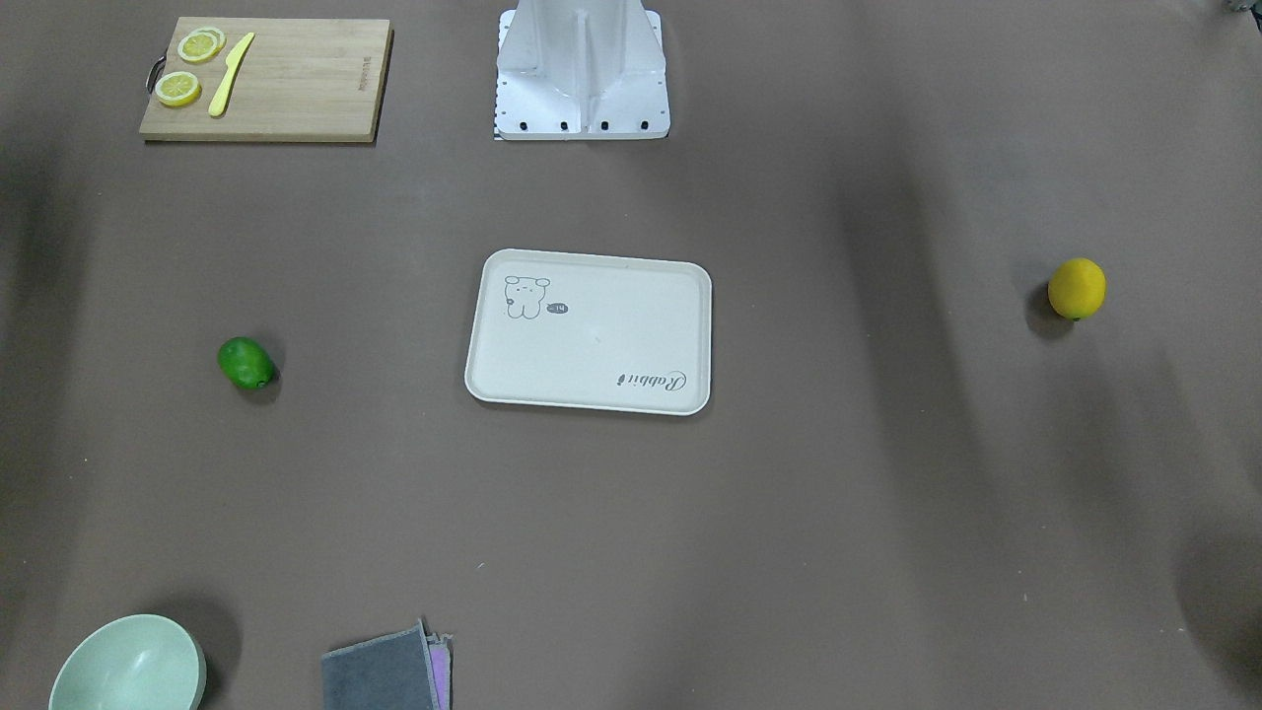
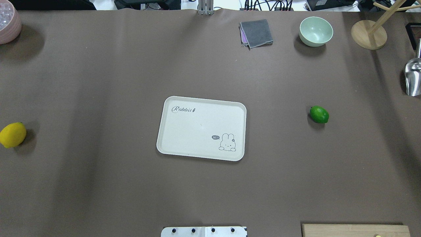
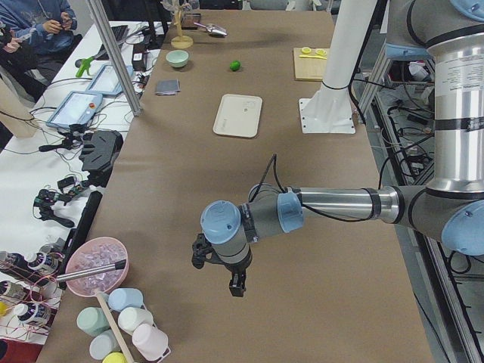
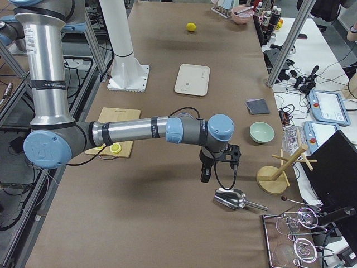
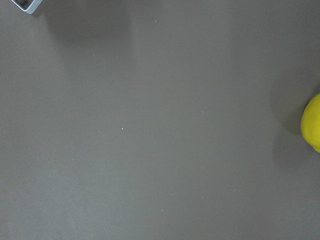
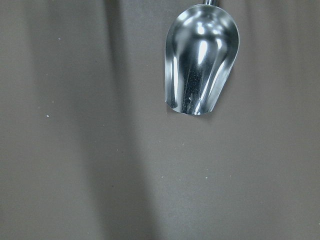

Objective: Place all lemons on tray

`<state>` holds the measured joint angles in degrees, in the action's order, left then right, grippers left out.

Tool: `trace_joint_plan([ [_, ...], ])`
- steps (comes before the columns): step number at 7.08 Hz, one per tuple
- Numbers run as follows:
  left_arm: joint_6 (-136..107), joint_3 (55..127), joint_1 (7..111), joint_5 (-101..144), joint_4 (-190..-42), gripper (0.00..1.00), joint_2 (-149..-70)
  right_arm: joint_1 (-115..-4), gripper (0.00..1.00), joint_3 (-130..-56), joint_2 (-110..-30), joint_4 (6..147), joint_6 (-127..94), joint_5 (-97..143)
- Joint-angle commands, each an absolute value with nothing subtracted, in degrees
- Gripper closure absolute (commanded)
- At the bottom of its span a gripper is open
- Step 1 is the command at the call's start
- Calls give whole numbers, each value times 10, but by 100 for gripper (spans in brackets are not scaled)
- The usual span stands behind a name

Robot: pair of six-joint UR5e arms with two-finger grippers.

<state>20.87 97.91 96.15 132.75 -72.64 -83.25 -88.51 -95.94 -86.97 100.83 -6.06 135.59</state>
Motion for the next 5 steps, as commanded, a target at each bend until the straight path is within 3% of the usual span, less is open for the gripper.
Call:
trace_joint_plan([
  [1, 211, 978, 961, 1325, -726, 2, -832, -885, 0, -960, -867, 1008, -61, 1356],
  [3, 209, 979, 965, 1330, -715, 2, -834, -866, 0, -971, -863, 1008, -77, 1361],
  [5, 213, 1029, 1003, 1319, -667, 2, -838, -777, 0, -1030, -856, 1007, -159, 1361],
])
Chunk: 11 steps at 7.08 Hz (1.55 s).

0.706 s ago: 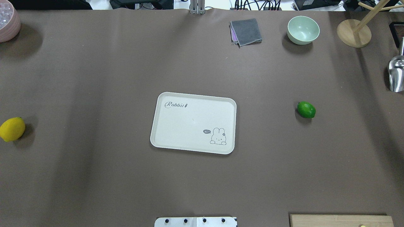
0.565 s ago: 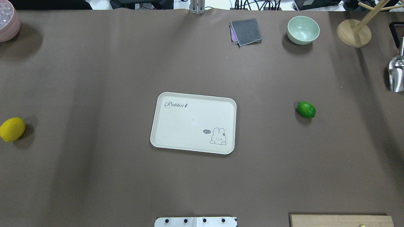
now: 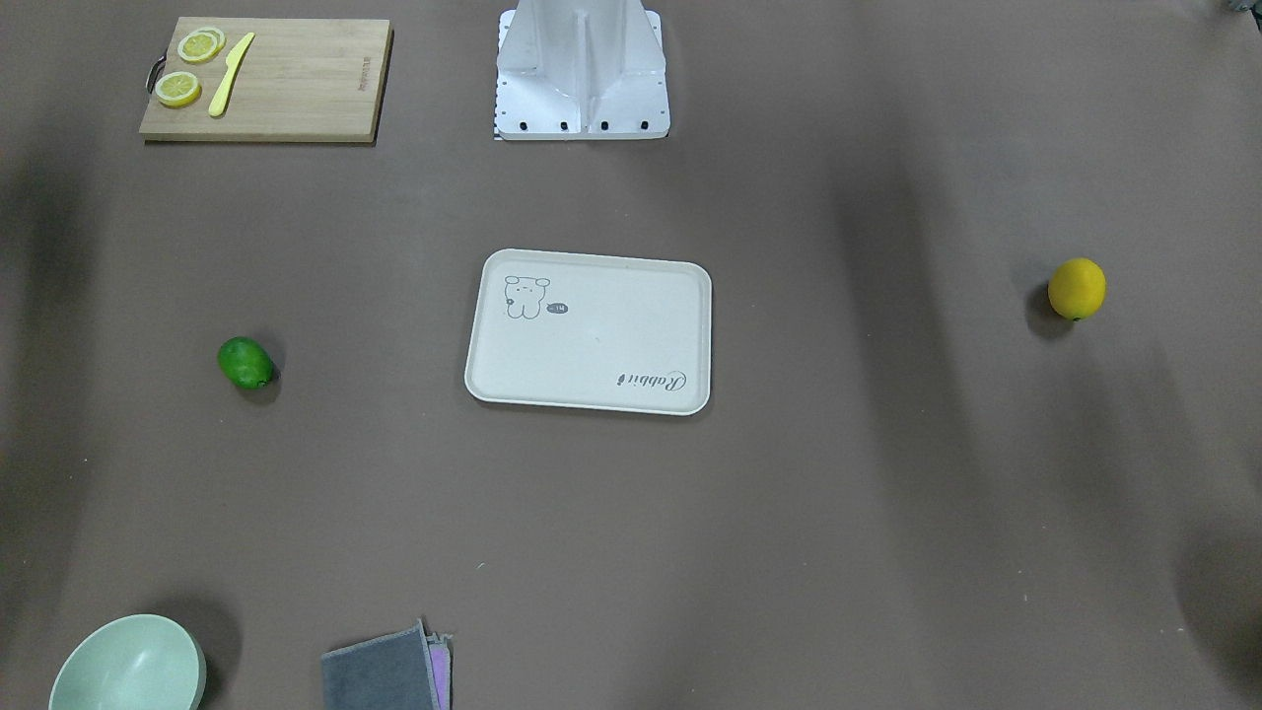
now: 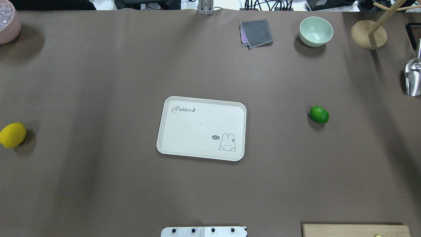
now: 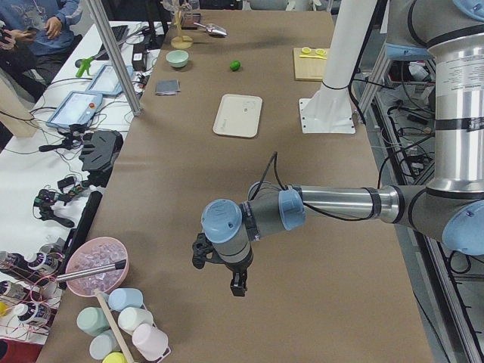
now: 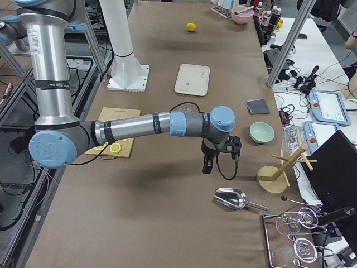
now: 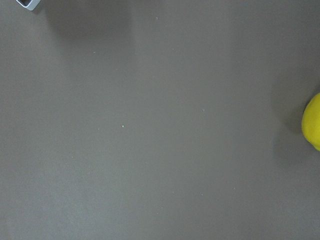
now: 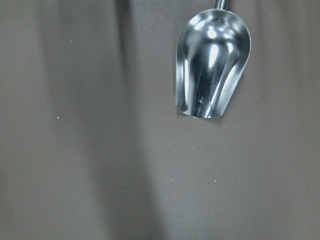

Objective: Place all lemons on tray

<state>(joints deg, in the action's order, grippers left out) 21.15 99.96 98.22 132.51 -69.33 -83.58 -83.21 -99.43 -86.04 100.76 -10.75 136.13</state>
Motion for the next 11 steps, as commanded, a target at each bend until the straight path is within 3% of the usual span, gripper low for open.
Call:
trace_joint_plan([
  [1, 209, 1033, 1001, 1318, -652, 2, -840, -741, 0, -1032, -832, 1007, -183, 1361],
  [7, 9, 1062, 877, 1323, -744, 2, -838, -600, 0, -913, -694, 923, -183, 1313],
  [11, -192, 1077, 756, 1325, -864, 2, -836, -535, 1, -878, -673, 909, -179, 1307],
])
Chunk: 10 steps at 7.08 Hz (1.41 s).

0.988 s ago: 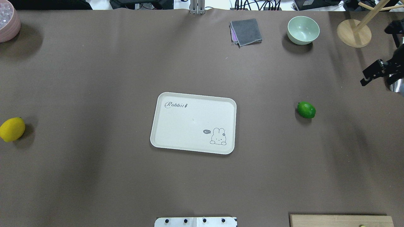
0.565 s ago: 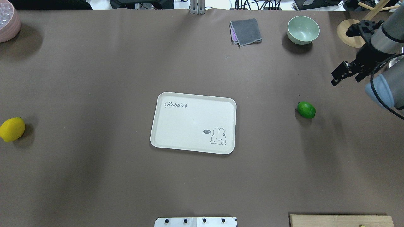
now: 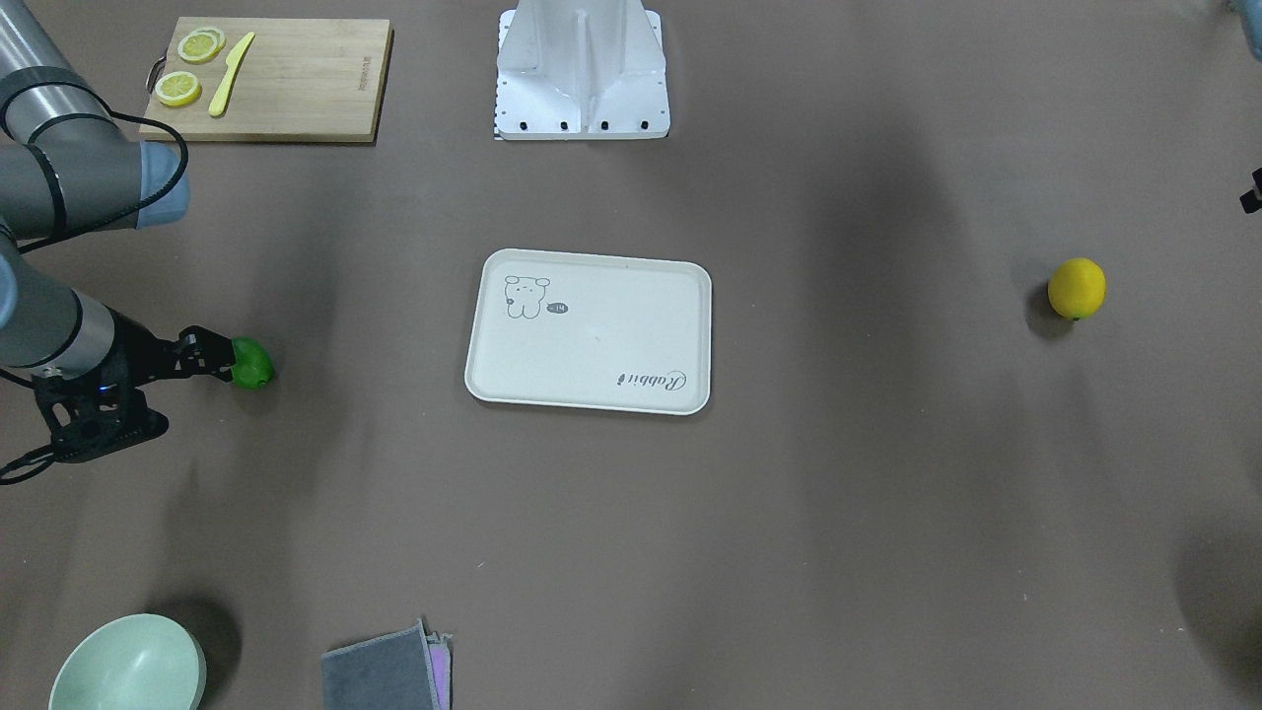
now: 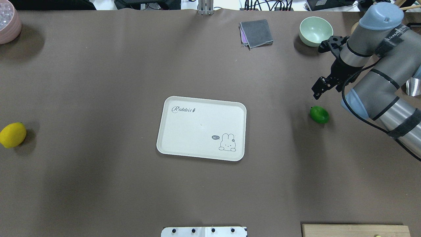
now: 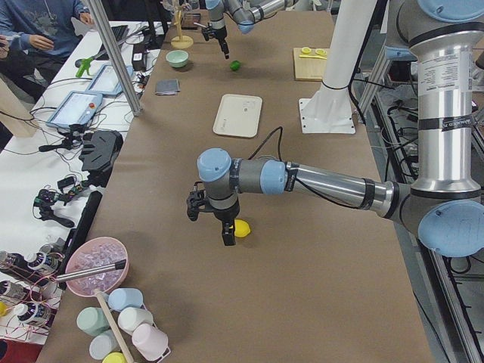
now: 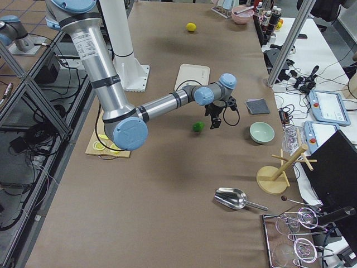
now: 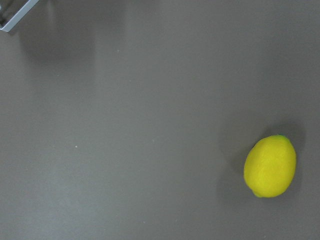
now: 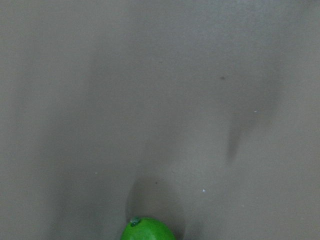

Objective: Place all lemons on tray

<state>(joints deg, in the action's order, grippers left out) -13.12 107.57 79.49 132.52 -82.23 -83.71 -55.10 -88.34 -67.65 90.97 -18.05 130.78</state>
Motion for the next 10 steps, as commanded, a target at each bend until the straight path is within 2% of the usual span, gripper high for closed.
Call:
trace_joint_plan([
  [1, -222, 1074, 737, 1325, -899, 2, -825, -523, 1, -878, -678, 909, -178, 1306],
  [3, -269, 1045, 707, 1323, -954, 2, -824, -513, 1, -875, -688, 908, -168, 1303],
  [5, -316, 1019, 674, 1321, -1002, 2, -838, -513, 9, -864, -689, 909, -144, 1303],
  [6, -320, 994, 668, 1321, -1033, 2, -839, -515, 19, -860, -688, 909, -144, 1304],
  [7, -320, 967, 667, 1321, -1057, 2, -850, -517, 45, -860, -689, 909, -143, 1306],
  [8, -322, 944, 664, 1321, -1070, 3, -866, -518, 60, -860, -688, 910, -144, 1307],
  [10, -338, 934, 653, 1321, -1070, 3, -880, -519, 62, -860, -688, 909, -145, 1311],
])
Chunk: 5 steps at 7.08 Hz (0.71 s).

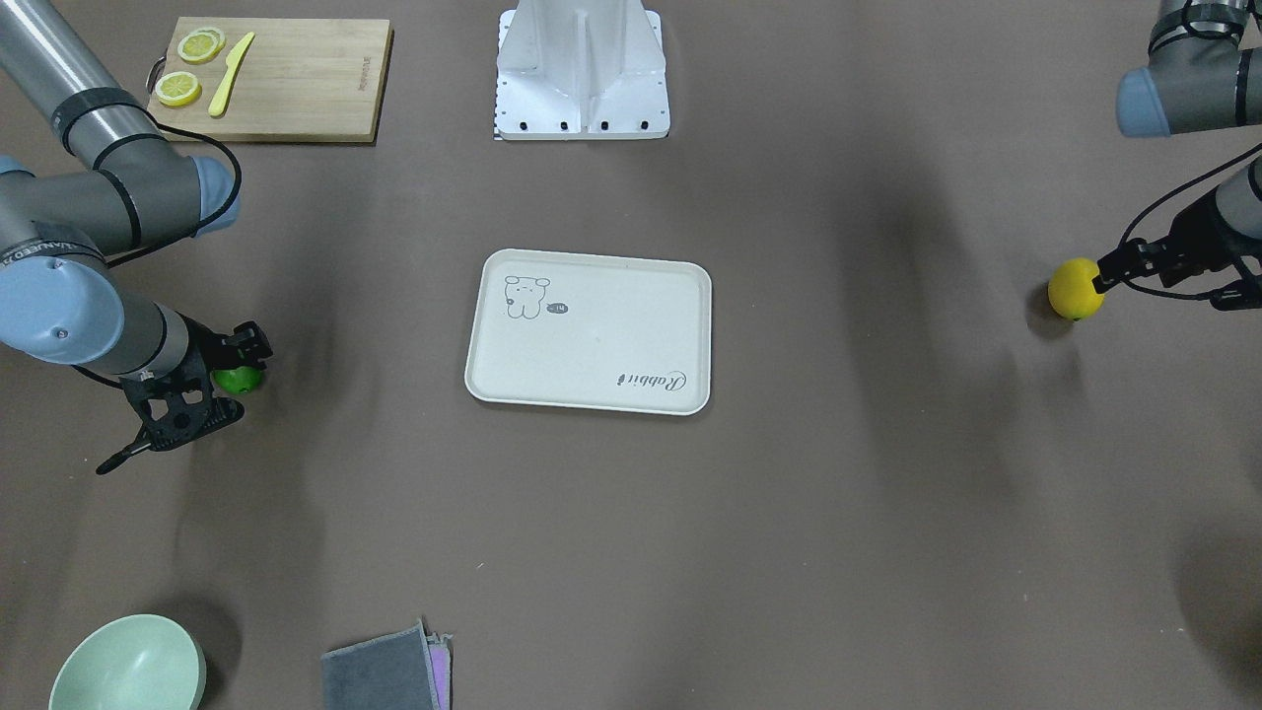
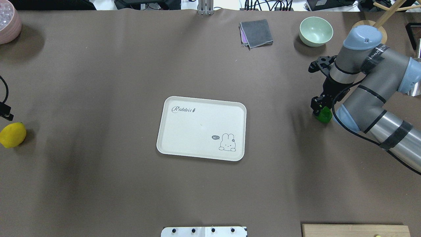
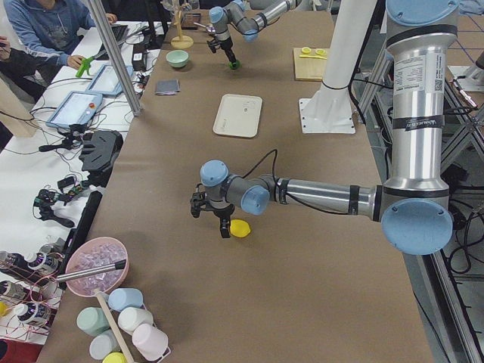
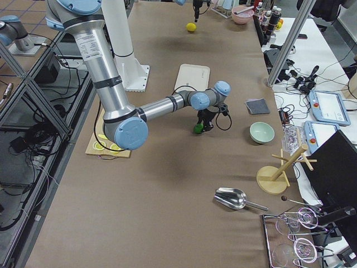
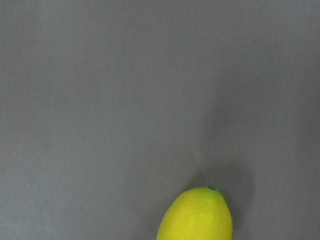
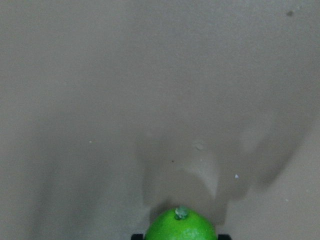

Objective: Place all lemons on tray

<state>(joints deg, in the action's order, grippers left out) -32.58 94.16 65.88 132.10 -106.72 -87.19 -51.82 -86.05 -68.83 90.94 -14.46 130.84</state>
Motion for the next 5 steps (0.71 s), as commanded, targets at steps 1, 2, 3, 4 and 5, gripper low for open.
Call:
trace_joint_plan([
  [1, -343, 934, 645, 1321, -1071, 3, -880, -519, 64, -860, -691, 910, -144, 1311],
  [2, -345, 933, 639, 1321, -1077, 3, -880, -521, 67, -860, -690, 910, -144, 1312],
  [3, -352, 926, 633, 1321, -1087, 3, -880, -530, 69, -861, -687, 910, -144, 1323],
  [4, -380, 920, 623, 1320, -1119, 3, -876, -539, 69, -867, -683, 910, -144, 1331],
  [5, -395, 912, 614, 1320, -1146, 3, -873, -541, 68, -883, -671, 909, -145, 1345],
])
